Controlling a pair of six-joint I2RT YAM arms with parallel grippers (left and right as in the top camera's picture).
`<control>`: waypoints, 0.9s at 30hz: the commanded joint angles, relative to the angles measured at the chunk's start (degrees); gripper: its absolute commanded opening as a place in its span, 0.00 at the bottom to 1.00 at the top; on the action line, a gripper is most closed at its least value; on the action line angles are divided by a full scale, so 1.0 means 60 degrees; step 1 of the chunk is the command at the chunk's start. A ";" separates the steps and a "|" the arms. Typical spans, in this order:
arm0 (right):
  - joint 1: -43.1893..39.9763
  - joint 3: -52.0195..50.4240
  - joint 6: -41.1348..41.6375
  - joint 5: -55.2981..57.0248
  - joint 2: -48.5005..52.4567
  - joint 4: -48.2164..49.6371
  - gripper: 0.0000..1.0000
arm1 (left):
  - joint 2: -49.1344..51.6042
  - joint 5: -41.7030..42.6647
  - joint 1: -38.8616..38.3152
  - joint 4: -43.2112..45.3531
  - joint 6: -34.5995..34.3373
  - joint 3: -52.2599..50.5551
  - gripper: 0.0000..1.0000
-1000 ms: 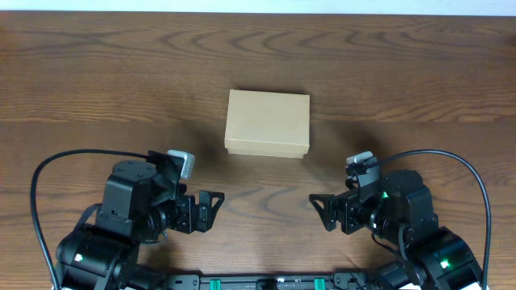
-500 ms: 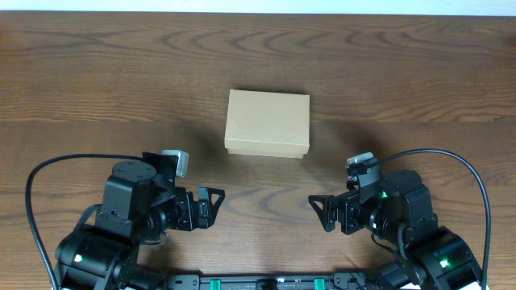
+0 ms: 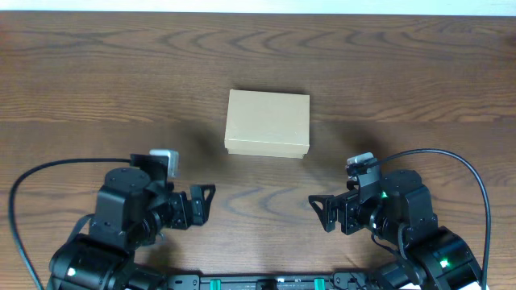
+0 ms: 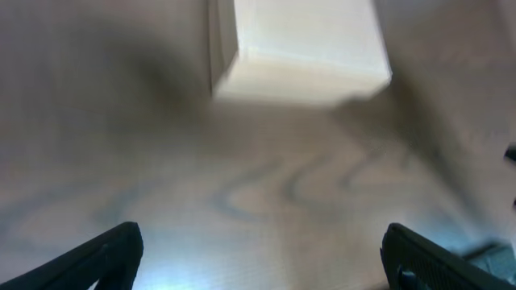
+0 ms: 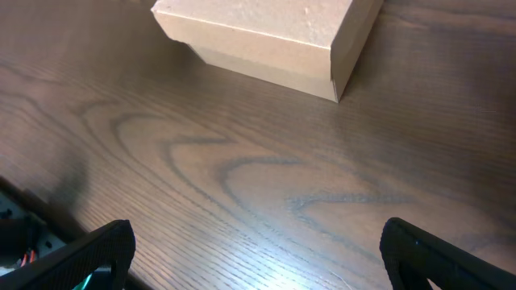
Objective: Pack container
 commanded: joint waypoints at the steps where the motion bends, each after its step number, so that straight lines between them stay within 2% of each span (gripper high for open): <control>1: 0.0098 -0.0036 0.0120 0.0029 -0.0022 -0.0025 0.99 | -0.0739 -0.0525 0.0324 0.1359 0.0586 -0.0321 0.95; 5: 0.0098 -0.0036 0.0120 0.0029 -0.0022 -0.0025 0.99 | -0.2211 -0.0277 0.0834 0.2987 0.1209 -0.1698 0.95; 14: 0.0098 -0.0036 0.0120 0.0029 -0.0022 -0.0025 0.99 | -0.4736 0.0594 0.1960 0.5406 0.1198 -0.5162 0.95; 27: 0.0098 -0.0036 0.0120 0.0029 -0.0022 -0.0025 0.99 | -0.6116 -0.0186 0.2106 0.5963 0.1421 -0.7413 0.95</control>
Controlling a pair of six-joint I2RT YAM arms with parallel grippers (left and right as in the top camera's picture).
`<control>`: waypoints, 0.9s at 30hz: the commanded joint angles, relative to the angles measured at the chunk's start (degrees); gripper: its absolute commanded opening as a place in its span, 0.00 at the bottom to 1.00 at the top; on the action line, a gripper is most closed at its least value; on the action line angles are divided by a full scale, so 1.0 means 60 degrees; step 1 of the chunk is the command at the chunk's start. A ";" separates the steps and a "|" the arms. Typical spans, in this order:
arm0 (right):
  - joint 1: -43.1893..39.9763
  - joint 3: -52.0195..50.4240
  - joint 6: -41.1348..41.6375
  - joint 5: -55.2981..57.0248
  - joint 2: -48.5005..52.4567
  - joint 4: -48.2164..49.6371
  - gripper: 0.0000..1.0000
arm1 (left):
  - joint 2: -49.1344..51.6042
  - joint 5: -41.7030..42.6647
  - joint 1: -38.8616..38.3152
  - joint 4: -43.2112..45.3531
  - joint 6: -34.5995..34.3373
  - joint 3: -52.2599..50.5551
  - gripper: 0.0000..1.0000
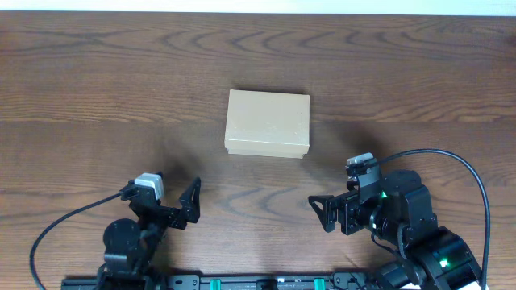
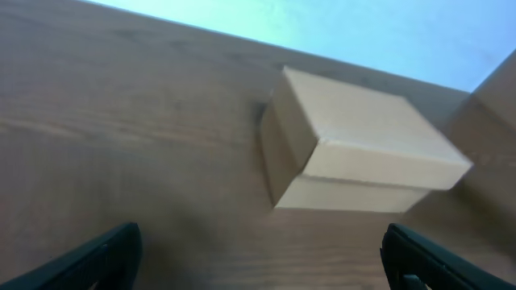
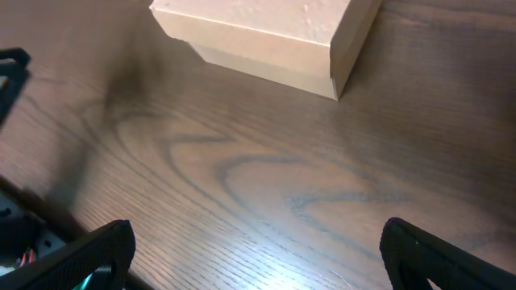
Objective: Pack container
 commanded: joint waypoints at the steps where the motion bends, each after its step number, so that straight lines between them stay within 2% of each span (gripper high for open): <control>1: 0.0098 -0.0015 0.0117 0.0029 -0.0025 -0.0007 0.99 | -0.0215 -0.0215 0.0062 0.0211 0.0484 -0.0295 0.95; 5: 0.0102 -0.0015 0.0120 0.0029 -0.0025 -0.0007 0.99 | -0.0324 -0.0291 0.0058 0.0204 0.0987 -0.0295 0.95; 23: 0.0098 -0.0015 0.0080 0.0040 -0.0025 -0.0058 0.99 | -0.0299 -0.0288 0.0058 0.0200 0.0984 -0.0291 0.95; 27: 0.0262 -0.0208 -0.1064 0.1530 -0.0433 -0.0066 0.99 | -0.0299 -0.0288 0.0058 0.0200 0.0984 -0.0291 0.96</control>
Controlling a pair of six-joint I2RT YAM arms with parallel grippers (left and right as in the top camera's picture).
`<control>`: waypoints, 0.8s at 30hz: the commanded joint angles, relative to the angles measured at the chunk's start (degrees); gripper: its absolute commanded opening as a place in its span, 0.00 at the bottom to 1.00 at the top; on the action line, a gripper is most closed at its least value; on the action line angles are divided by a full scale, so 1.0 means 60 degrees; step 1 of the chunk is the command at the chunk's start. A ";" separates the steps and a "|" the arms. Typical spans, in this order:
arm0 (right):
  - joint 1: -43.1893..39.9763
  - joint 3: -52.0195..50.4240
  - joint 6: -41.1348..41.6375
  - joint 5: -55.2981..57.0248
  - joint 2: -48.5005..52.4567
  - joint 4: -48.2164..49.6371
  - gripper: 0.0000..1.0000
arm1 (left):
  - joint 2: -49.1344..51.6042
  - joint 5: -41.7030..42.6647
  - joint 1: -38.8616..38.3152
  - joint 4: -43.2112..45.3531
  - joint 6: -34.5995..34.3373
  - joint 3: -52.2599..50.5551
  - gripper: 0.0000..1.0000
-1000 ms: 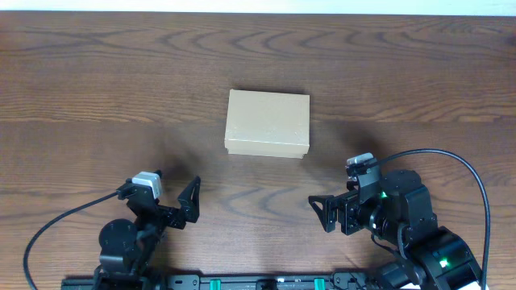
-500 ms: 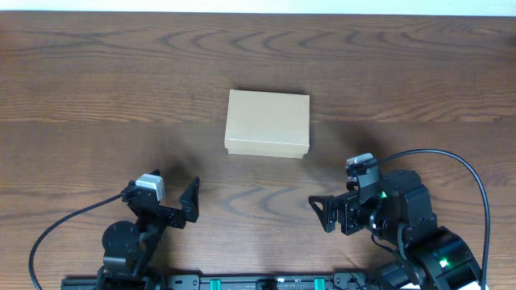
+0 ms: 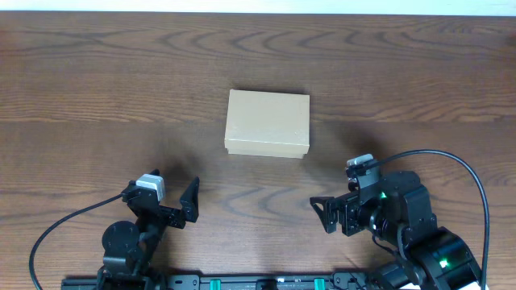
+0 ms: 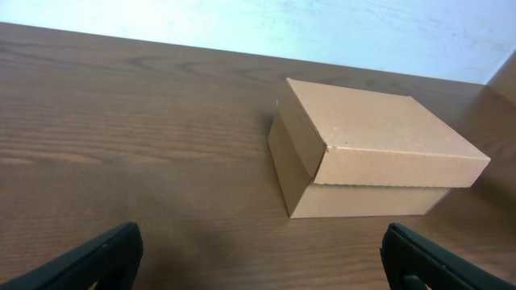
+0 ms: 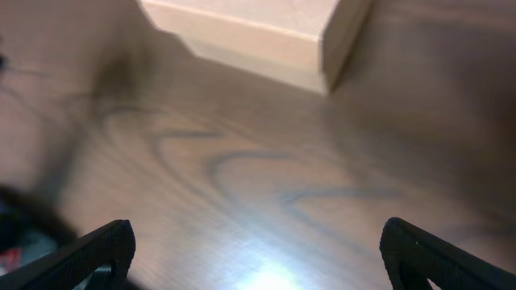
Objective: Pack container
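A closed tan cardboard box [image 3: 268, 123] with its lid on sits at the middle of the wooden table. My left gripper [image 3: 161, 197] is open near the front edge, left of and below the box, with nothing between its fingers. From the left wrist, the box [image 4: 379, 153] lies ahead and to the right of the open gripper [image 4: 258, 266]. My right gripper [image 3: 334, 195] is open at the front right, empty. Its wrist view is blurred, with the box [image 5: 258, 32] at the top and the open gripper [image 5: 258, 258] below it.
The dark wooden table [image 3: 97, 80] stretches bare to both sides of the box. Black cables [image 3: 468, 177] loop from each arm near the front edge. A pale wall [image 4: 242, 24] runs behind the far table edge.
The left arm has barely shifted, and its wrist view is now sharp and level. The right wrist view has gone blurred, with the box slightly higher in it. Both grippers stay open.
At first the left arm stood taller, its wrist camera looking down at the table just in front of the box. Then it sat folded low at the front edge, looking across at the box, and stays there now. The right arm hardly moved, and the box never moved.
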 commanded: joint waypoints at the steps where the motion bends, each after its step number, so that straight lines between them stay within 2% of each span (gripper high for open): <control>1: 0.0266 -0.0415 -0.1013 0.1614 -0.0576 0.0211 0.99 | -0.0091 -0.0146 0.0047 -0.0015 0.0142 -0.0251 0.95; 5: 0.0627 -0.2146 -0.1355 0.2754 -0.1810 0.1490 0.99 | -0.0091 -0.0142 0.0047 -0.0015 0.0142 -0.0251 0.95; 10: 0.0841 -0.4652 -0.1351 0.2725 -0.3734 0.3413 0.99 | -0.0091 -0.0142 0.0047 -0.0015 0.0142 -0.0251 0.95; 13: 0.0943 -0.5595 -0.1359 0.2699 -0.4615 0.4182 0.99 | -0.0091 -0.0142 0.0047 -0.0015 0.0142 -0.0251 0.95; 17: 0.1151 -0.5566 -0.2022 0.2761 -0.5326 0.4226 0.99 | -0.0091 -0.0142 0.0047 -0.0015 0.0142 -0.0251 0.95; 20: 0.1235 -0.5566 -0.2069 0.2765 -0.6029 0.4226 0.99 | -0.0091 -0.0142 0.0047 -0.0015 0.0142 -0.0251 0.95; 24: 0.1384 -0.5614 -0.2069 0.2663 -0.6073 0.4448 0.99 | -0.0091 -0.0146 0.0047 -0.0015 0.0142 -0.0251 0.95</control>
